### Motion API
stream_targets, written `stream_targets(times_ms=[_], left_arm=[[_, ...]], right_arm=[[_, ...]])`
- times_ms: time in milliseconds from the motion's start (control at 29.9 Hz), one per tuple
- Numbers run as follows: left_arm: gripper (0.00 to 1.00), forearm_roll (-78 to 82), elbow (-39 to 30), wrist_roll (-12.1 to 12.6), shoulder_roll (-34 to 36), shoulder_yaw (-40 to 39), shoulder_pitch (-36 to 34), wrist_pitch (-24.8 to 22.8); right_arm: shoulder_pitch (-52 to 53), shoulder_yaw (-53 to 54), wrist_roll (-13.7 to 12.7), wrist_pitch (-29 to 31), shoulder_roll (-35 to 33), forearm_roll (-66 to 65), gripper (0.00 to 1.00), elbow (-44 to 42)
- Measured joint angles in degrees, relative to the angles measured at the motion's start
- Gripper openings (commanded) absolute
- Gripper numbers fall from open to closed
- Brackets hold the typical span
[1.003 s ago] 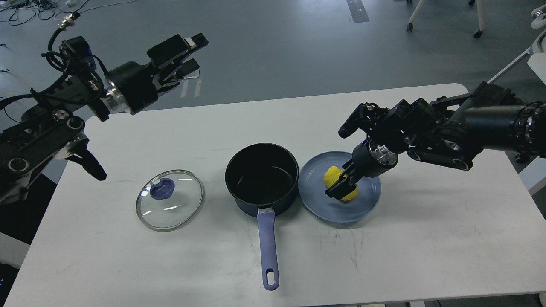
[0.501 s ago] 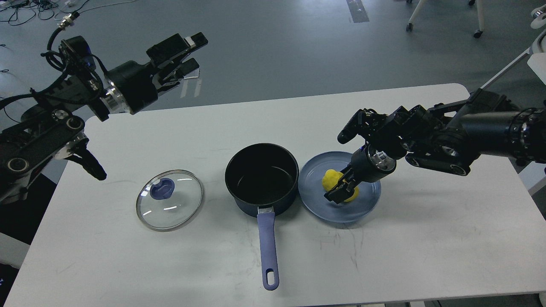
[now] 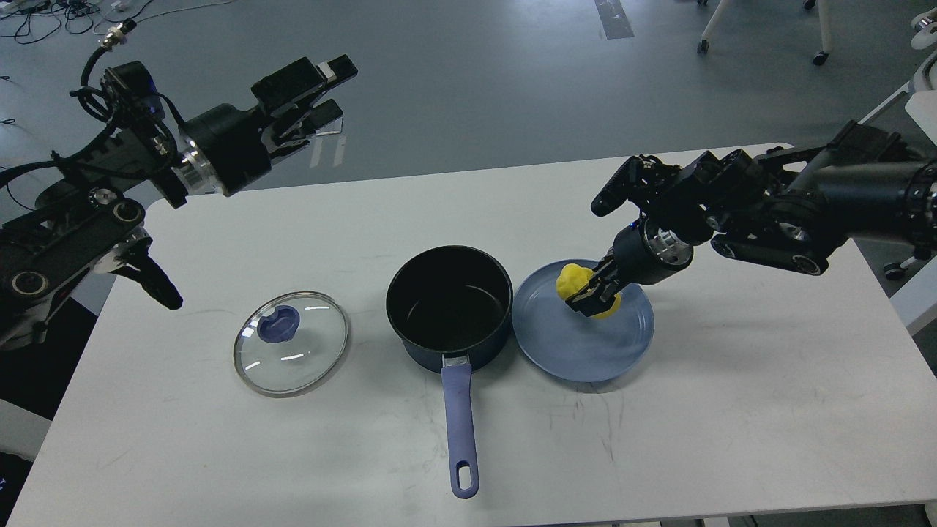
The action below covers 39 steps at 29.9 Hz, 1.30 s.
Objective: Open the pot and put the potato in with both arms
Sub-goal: 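Lift the potato and carry it over the open saucepan, then open the right gripper to drop the potato into the saucepan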
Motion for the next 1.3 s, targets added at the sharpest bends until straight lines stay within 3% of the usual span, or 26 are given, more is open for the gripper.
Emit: stream_targets(times_ms=[201,368,669,969,1170,1304], left_arm=[[0.97,-0.1,-0.7,0.0,0.2,0.0,-0.1,-0.1],[0.97,-0.2,-0.8,0.0,0.1,0.0,-0.1,-0.1],[0.97,-0.3,-0.8,0.0,-0.1,0.0,-0.1,0.0],[0.97,-0.3,-0.8,0.0,-0.2,-0.1,0.0,-0.1],[0.97,-0.4,-0.8,0.0,0.0,-0.1,0.0,-0.1],[0.97,-0.4,-0.8,0.0,-0.1,-0.1,0.0,0.0]], right_arm=[[5.6,3.1,0.0,0.0,0.0,1.5,0.09,0.4],[8.2,3.8,0.0,0.2,3.7,8.3,0.09,1.2],[5.5,3.8,0.0,-0.1,12.8,13.2,0.1,-1.6],[2.3,3.9,0.0,-0.4,14.0,17.5,0.14,-1.6],[1.3,3.9,0.0,-2.4,14.1,17.9,0.27,-2.4],[0.9,3.9,0.0,-3.3,14.4,17.9,0.44,-3.5]])
